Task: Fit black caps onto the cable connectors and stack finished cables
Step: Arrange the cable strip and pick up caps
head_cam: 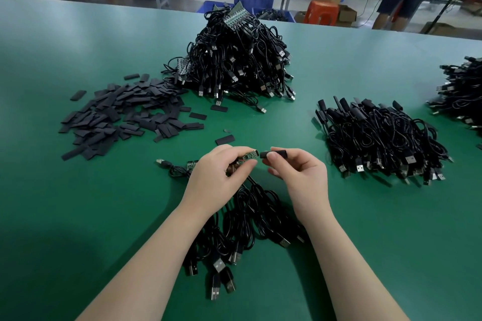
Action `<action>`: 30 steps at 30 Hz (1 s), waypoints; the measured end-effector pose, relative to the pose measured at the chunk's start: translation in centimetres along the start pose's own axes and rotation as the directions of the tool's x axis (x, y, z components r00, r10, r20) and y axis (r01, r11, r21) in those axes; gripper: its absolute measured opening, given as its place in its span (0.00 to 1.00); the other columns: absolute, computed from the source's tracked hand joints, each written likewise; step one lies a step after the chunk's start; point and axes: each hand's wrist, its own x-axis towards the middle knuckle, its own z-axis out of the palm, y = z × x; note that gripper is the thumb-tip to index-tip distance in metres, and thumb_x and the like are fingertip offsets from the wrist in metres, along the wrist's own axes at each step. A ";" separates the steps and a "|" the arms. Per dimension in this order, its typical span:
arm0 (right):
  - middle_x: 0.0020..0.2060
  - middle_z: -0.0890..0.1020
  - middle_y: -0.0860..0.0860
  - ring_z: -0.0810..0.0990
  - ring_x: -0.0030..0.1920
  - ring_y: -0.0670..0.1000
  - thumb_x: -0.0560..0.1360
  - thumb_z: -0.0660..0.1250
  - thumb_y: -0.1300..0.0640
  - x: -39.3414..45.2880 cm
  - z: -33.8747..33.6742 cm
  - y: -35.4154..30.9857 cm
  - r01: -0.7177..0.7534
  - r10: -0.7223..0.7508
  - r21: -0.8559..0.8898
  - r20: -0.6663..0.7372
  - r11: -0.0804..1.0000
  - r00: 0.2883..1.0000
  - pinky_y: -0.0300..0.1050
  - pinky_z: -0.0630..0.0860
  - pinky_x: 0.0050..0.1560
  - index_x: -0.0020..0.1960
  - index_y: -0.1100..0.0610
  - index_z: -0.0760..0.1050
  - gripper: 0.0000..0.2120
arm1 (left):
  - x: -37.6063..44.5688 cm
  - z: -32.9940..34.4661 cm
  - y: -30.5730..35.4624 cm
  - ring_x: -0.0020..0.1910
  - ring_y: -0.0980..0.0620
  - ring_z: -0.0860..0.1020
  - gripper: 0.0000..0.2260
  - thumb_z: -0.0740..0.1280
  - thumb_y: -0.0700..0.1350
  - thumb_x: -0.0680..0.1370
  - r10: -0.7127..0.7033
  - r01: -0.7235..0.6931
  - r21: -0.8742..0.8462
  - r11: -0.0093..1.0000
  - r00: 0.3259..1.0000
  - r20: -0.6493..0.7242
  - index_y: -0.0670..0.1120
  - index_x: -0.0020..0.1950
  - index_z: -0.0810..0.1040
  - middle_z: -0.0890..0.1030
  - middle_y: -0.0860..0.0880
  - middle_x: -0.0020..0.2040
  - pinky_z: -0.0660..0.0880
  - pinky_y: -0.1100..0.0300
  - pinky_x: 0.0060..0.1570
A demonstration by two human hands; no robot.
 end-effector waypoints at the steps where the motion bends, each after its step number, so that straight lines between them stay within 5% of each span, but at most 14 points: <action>1: 0.39 0.87 0.50 0.85 0.43 0.48 0.73 0.74 0.64 0.0 -0.1 -0.1 0.005 -0.005 0.006 -0.009 1.000 1.000 0.39 0.80 0.45 0.40 0.46 0.86 0.12 | 0.0 0.0 0.0 0.46 0.57 0.77 0.14 0.64 0.57 0.77 -0.008 0.008 0.011 1.000 1.000 0.001 0.54 0.57 0.82 0.80 0.58 0.45 0.73 0.60 0.47; 21: 0.40 0.87 0.48 0.85 0.42 0.44 0.71 0.75 0.67 -0.2 -0.1 -0.4 0.114 -0.108 -0.089 0.064 0.990 0.992 0.34 0.79 0.45 0.40 0.46 0.85 0.15 | 0.0 -0.2 0.2 0.48 0.54 0.79 0.15 0.63 0.54 0.78 0.006 -0.013 0.067 0.998 0.995 0.104 0.50 0.59 0.82 0.83 0.53 0.47 0.76 0.50 0.48; 30: 0.41 0.87 0.51 0.85 0.43 0.47 0.74 0.73 0.63 0.1 -0.6 -0.5 -0.038 0.044 -0.049 0.130 0.998 0.991 0.37 0.80 0.44 0.44 0.44 0.86 0.13 | 0.1 -0.3 0.1 0.46 0.55 0.78 0.14 0.62 0.54 0.79 0.036 -0.051 0.105 0.993 0.989 0.144 0.50 0.57 0.82 0.81 0.55 0.45 0.75 0.52 0.47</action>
